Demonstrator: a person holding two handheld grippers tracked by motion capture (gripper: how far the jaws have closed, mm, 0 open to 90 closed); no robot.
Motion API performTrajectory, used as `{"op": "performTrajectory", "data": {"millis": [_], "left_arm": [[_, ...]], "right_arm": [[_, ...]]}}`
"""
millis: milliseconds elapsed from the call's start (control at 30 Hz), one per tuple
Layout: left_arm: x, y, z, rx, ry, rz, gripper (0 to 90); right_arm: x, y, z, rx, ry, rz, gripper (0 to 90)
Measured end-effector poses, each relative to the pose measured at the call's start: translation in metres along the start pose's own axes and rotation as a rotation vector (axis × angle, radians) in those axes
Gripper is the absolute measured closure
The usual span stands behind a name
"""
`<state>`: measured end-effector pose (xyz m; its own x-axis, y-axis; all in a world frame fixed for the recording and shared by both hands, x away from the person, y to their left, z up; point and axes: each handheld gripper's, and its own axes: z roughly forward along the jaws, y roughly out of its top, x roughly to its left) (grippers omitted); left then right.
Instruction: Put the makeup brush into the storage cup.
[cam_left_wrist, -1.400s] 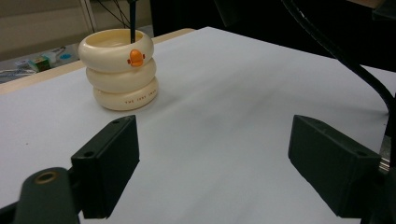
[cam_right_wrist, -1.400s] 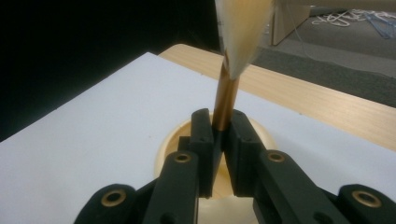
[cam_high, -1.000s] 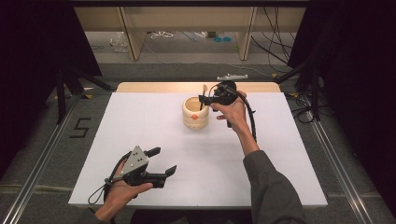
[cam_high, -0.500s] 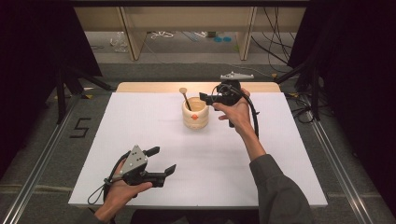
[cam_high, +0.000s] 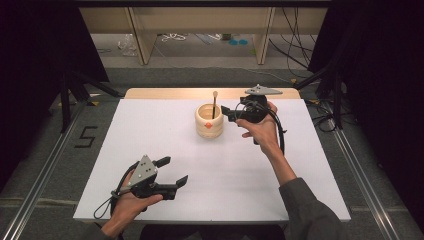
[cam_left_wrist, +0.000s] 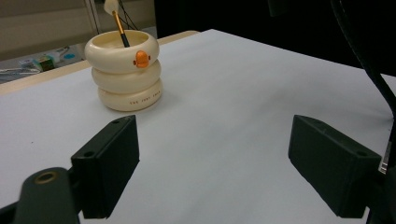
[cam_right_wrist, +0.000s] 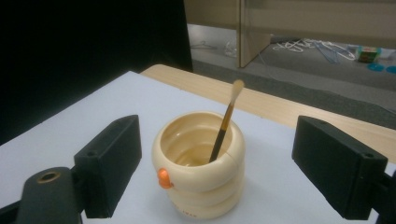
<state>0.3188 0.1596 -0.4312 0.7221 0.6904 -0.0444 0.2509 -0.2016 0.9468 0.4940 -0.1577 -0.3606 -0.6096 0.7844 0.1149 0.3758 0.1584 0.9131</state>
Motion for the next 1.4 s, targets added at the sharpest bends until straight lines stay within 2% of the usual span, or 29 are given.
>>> {"op": "performTrajectory", "data": {"millis": [33, 67, 133, 300, 567, 600, 667, 767, 800, 833, 900, 1033, 1067, 1100, 1200, 1233, 1300, 1333, 1367, 1400], "left_arm": [[0.000, 0.000, 0.000, 0.000, 0.000, 0.004, 16.2], [-0.001, 0.000, 0.000, -0.002, 0.005, -0.013, 16.2], [0.000, 0.000, 0.000, -0.004, -0.005, 0.004, 16.2], [0.000, 0.000, 0.000, -0.003, 0.002, 0.000, 16.2], [0.000, 0.000, 0.000, -0.007, 0.000, -0.005, 16.2], [0.000, 0.000, 0.000, -0.009, 0.004, -0.017, 16.2], [0.000, 0.000, 0.000, -0.010, 0.004, -0.011, 16.2], [0.001, 0.000, 0.000, -0.010, 0.004, -0.008, 16.2], [0.000, 0.000, 0.000, -0.010, 0.006, -0.011, 16.2], [0.000, 0.000, -0.001, -0.010, 0.008, -0.012, 16.2], [0.000, 0.000, 0.000, -0.016, 0.005, -0.013, 16.2], [0.000, 0.000, 0.000, -0.014, 0.003, -0.004, 16.2], [0.000, 0.001, 0.000, -0.010, 0.005, -0.003, 16.2], [0.000, 0.000, 0.000, -0.010, 0.006, -0.008, 16.2], [0.000, 0.000, 0.000, -0.022, 0.000, -0.015, 16.2], [0.000, 0.000, -0.001, -0.017, 0.006, -0.013, 16.2], [0.000, 0.001, -0.001, -0.013, 0.009, -0.012, 16.2], [-0.001, 0.000, -0.001, -0.012, 0.007, -0.016, 16.2], [0.000, 0.000, -0.001, -0.016, 0.004, -0.007, 16.2], [0.000, 0.000, 0.000, -0.019, 0.000, -0.009, 16.2]], "right_arm": [[0.001, -0.001, -0.002, -0.012, 0.004, -0.008, 16.7], [0.002, -0.001, -0.006, -0.013, 0.008, -0.012, 16.7], [0.006, -0.003, -0.012, -0.029, 0.010, -0.023, 16.9], [0.013, -0.008, -0.029, -0.071, 0.023, -0.031, 16.8], [0.018, -0.019, -0.043, -0.077, 0.041, -0.050, 16.7], [0.018, -0.021, -0.044, -0.069, 0.043, -0.044, 16.7], [0.016, -0.024, -0.046, -0.075, 0.045, -0.043, 16.7], [0.016, -0.029, -0.052, -0.070, 0.057, -0.015, 17.0], [0.015, -0.031, -0.053, -0.086, 0.045, -0.037, 16.9], [0.015, -0.033, -0.056, -0.079, 0.054, -0.021, 17.0], [0.014, -0.036, -0.059, -0.083, 0.054, -0.028, 17.0], [0.015, -0.041, -0.067, -0.076, 0.057, -0.007, 17.1], [0.013, -0.042, -0.068, -0.094, 0.045, -0.032, 17.1], [0.015, -0.043, -0.070, -0.091, 0.059, -0.017, 17.1], [0.015, -0.045, -0.072, -0.103, 0.054, -0.022, 17.3], [0.016, -0.046, -0.074, -0.089, 0.062, -0.014, 17.3], [0.016, -0.048, -0.076, -0.089, 0.055, -0.016, 17.3], [0.017, -0.049, -0.076, -0.096, 0.065, -0.007, 17.3], [0.016, -0.049, -0.077, -0.109, 0.055, -0.027, 17.4], [0.018, -0.050, -0.078, -0.095, 0.063, -0.013, 17.4]]}}
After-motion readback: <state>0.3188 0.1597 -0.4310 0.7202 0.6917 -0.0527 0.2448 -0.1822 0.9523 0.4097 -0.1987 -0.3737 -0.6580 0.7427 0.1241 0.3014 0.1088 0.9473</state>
